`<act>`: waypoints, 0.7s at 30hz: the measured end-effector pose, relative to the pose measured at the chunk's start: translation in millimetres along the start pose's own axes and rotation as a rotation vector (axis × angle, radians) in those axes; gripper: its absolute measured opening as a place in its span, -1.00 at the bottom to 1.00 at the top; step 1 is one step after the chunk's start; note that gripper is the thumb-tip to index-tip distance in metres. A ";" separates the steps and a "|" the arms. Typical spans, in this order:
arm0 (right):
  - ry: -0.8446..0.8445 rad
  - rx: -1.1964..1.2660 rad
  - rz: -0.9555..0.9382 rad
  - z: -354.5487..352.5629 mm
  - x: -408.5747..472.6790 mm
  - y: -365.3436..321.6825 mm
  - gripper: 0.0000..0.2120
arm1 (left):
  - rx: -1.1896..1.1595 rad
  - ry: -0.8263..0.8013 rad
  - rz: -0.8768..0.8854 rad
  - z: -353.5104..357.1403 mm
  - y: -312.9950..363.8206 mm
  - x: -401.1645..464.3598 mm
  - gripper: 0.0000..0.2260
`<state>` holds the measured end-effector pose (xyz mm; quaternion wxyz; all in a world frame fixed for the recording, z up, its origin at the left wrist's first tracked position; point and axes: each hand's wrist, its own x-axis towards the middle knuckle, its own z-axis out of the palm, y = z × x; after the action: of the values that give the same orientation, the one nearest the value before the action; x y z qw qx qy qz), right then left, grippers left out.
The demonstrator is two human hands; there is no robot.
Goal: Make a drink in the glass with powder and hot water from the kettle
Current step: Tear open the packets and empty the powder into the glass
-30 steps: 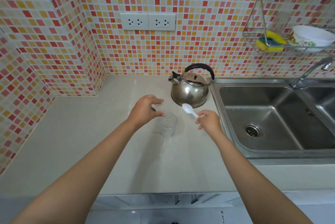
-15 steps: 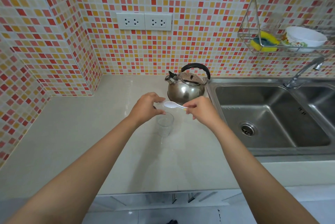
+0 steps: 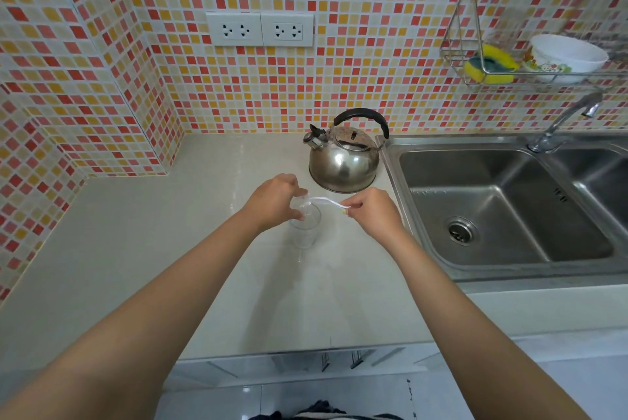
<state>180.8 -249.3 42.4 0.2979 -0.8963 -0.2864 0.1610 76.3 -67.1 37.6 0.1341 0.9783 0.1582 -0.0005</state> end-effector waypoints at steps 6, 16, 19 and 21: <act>-0.022 -0.063 -0.009 5.8 0.1 3.5 -0.77 | 0.219 -0.042 0.113 1.7 -1.1 2.0 -0.51; -0.011 -0.037 0.008 14.6 -2.2 7.6 -0.78 | 0.445 -0.075 0.244 -4.0 3.1 5.7 -0.65; 0.005 -0.032 0.019 15.1 -4.1 9.3 -0.78 | 0.521 -0.085 0.290 -5.2 7.9 6.7 -0.67; 0.010 -0.040 0.021 15.5 -4.7 9.4 -0.78 | 0.579 -0.091 0.321 -6.0 11.9 6.6 -0.70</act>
<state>173.9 -251.6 25.2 0.2796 -0.9058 -0.2786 0.1539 86.0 -74.4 46.2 -0.1440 0.9872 -0.0110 -0.0678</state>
